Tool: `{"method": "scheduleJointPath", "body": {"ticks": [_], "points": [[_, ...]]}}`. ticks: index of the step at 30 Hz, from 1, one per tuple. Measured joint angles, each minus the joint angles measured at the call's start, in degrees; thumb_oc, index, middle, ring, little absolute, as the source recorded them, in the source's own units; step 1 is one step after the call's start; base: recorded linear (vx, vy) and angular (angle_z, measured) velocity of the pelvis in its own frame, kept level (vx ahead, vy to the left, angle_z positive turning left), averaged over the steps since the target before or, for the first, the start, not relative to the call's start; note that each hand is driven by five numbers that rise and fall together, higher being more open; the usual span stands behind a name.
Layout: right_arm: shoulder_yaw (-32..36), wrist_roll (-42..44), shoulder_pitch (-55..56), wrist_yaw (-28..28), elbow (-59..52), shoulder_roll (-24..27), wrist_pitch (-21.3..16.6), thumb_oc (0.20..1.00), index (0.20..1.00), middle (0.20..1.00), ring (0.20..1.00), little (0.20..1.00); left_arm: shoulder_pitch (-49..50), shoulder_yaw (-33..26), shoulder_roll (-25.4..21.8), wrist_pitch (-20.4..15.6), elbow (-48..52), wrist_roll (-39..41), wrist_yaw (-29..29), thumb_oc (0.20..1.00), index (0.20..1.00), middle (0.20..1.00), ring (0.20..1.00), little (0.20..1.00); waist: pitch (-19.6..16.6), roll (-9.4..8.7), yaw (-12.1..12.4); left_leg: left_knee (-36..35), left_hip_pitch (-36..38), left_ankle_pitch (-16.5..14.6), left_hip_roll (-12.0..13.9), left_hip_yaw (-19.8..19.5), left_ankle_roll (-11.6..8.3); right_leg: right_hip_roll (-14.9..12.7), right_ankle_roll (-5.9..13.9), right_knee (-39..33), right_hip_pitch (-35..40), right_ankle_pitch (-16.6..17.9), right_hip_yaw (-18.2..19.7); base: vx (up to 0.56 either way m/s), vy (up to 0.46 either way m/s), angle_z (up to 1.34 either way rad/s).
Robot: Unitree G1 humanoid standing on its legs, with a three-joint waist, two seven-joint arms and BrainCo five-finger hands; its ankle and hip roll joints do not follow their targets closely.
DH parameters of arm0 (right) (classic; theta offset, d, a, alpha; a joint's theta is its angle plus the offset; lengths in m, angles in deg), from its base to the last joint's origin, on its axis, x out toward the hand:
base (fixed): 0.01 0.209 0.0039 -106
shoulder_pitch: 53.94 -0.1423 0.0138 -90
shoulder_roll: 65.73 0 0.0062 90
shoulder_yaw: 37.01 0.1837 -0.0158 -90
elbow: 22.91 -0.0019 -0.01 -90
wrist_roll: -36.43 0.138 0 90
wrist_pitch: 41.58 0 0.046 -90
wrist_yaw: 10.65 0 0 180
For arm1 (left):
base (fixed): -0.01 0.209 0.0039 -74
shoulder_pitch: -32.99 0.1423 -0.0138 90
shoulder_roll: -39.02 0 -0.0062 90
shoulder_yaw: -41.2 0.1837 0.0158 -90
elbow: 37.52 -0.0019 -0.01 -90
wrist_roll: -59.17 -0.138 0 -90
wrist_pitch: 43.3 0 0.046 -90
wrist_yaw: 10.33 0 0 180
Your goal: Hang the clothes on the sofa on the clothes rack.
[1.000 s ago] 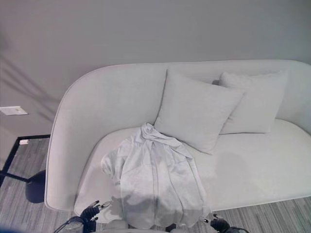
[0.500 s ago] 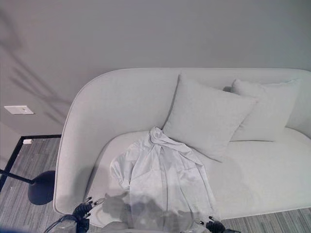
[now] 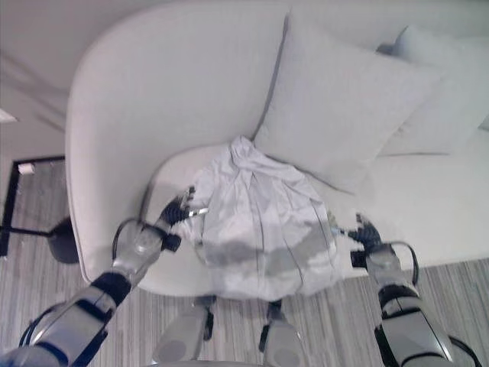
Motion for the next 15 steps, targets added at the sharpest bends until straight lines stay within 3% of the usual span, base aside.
{"method": "scheduleJointPath", "body": {"ticks": [5,8,15], "points": [[-3.95,2.13,-7.34,0.2,6.47,1.15,0.01,1.0,1.0,1.0,1.0,1.0,-5.55,3.82,-1.03,0.38,-4.55,-1.91,-1.03,1.0,1.0,1.0,1.0,1.0,3.22,1.09,0.14,0.02,-3.46,1.27,0.14,-1.22,0.37,0.34,-0.23,0.0,-2.86,0.49,-1.07,-0.08,-0.03,0.11],[-6.29,3.91,-14.97,0.95,9.38,3.64,-0.19,1.0,1.0,1.0,1.0,1.0,-10.6,4.92,-2.6,0.79,-8.33,-1.98,-1.91,1.0,1.0,1.0,1.0,1.0,7.27,2.01,0.15,0.02,-6.13,2.09,0.1,-1.51,0.41,0.39,-0.4,0.01,-5.31,0.99,-1.56,-0.07,-0.021,0.08],[-10.6,5.53,-24.18,2.35,11.8,4.54,-0.18,1.0,1.0,1.0,1.0,1.0,-18.15,6.06,-7.15,1.19,-12.37,-1.92,-3.57,1.0,1.0,1.0,1.0,1.0,8.24,1.81,0.82,0.03,-8.62,2.25,0.06,-1.81,0.41,0.4,-0.44,0.01,-7.65,1.09,-1.62,-0.02,-0.014,0.02]]}}
